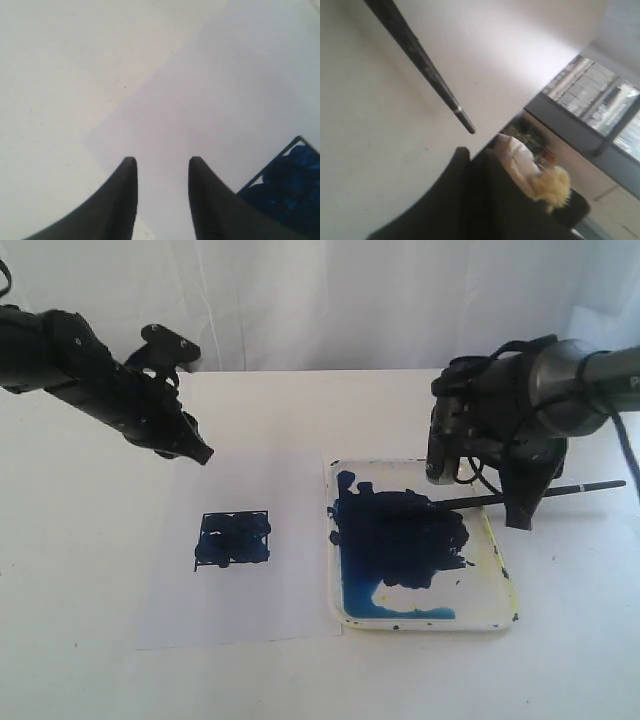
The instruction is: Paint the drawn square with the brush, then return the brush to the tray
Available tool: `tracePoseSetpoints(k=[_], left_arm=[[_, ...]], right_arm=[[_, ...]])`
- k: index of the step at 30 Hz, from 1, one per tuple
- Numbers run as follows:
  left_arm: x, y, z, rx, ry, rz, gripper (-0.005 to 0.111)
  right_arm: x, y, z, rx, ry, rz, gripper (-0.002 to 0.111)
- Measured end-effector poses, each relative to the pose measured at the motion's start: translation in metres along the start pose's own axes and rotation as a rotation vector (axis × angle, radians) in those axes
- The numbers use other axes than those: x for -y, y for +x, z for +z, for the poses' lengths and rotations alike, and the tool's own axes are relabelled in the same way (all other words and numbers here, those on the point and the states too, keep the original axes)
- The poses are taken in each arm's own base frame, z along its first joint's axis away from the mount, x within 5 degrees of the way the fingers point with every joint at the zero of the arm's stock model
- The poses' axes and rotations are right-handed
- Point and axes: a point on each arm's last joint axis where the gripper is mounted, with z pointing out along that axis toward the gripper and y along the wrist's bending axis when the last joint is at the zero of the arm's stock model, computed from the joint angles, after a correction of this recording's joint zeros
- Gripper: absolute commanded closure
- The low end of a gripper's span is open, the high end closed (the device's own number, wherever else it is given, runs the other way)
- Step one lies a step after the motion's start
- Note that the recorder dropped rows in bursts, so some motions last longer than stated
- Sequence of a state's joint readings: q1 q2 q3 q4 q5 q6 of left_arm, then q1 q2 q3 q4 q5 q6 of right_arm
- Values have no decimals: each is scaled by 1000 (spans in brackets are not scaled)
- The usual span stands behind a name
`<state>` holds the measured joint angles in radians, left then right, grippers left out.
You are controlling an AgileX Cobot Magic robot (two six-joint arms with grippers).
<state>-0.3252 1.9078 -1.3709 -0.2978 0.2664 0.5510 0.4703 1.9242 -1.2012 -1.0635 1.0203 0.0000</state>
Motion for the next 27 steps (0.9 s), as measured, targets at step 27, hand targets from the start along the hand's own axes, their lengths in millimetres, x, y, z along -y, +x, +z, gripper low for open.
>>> tracePoseSetpoints(k=[27], left_arm=[[-29, 89, -136, -561, -174, -534, 107]], right_arm=[[21, 92, -9, 27, -902, 1027, 108]])
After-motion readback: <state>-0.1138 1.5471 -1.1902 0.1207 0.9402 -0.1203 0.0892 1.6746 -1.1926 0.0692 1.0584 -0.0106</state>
